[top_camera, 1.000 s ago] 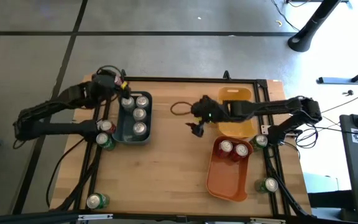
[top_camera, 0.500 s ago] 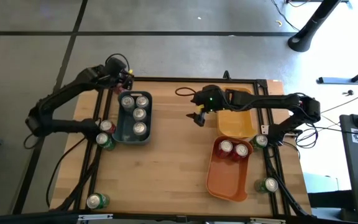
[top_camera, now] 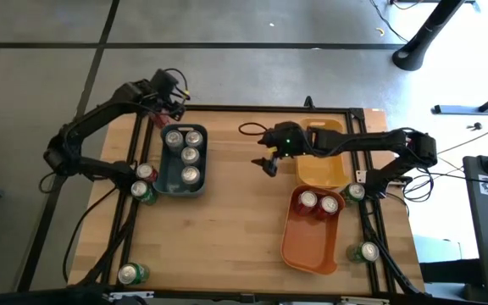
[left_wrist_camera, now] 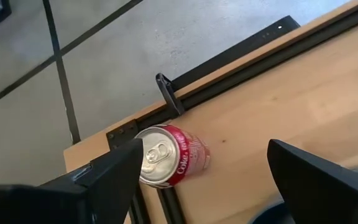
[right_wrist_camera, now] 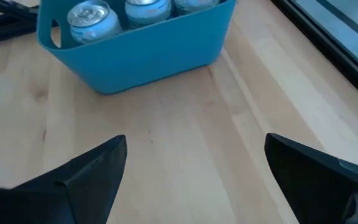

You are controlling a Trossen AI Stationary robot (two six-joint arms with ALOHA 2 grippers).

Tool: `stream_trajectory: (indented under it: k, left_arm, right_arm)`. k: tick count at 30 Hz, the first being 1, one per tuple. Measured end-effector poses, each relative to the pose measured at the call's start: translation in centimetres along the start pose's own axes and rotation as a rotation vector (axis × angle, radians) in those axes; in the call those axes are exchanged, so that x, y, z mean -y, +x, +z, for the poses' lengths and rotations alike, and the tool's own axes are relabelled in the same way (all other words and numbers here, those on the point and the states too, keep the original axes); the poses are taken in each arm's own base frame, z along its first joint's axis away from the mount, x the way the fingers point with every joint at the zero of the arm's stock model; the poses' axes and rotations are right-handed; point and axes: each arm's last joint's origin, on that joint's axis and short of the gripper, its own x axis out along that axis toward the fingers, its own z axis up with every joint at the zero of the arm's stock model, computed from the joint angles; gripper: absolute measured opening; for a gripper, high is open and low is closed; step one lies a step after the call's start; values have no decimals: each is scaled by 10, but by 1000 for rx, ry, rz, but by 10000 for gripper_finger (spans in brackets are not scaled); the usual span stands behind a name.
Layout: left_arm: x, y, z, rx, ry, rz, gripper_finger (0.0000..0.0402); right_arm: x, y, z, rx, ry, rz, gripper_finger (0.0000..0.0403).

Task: Sort soda cans
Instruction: Put the top red soda can into the orange bin

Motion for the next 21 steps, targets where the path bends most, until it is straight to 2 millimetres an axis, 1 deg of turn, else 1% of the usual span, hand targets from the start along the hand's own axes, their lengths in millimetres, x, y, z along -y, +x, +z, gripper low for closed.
stream_trajectory:
  k: [5, 8, 10, 11, 13, 15, 17, 21]
  left_arm:
    - [1, 0, 0, -4, 23, -20, 337]
    - [-1, 1, -1, -16, 3, -18, 363]
    - [-2, 3, 0, -13, -28, -13, 388]
    - [-3, 5, 1, -19, -54, -5, 393]
    - [-4, 11, 3, -28, -110, 7, 391]
    - [-5, 15, 4, -39, -129, 14, 384]
    - [-4, 16, 4, -45, -109, 16, 380]
    - [-1, 17, 2, -48, -134, 12, 382]
  right_arm:
    - [-9, 0, 1, 22, -11, 20, 379]
    - [-15, 0, 0, 23, -22, 14, 379]
    - [-18, 0, 0, 25, -30, -2, 379]
    - [-20, 0, 0, 26, -33, -9, 379]
    - [-22, 0, -1, 27, -38, -12, 379]
    - [-23, 0, -1, 25, -39, -10, 379]
    - [-23, 0, -2, 17, -41, -9, 379]
    - [-25, 0, -3, 14, -41, -5, 379]
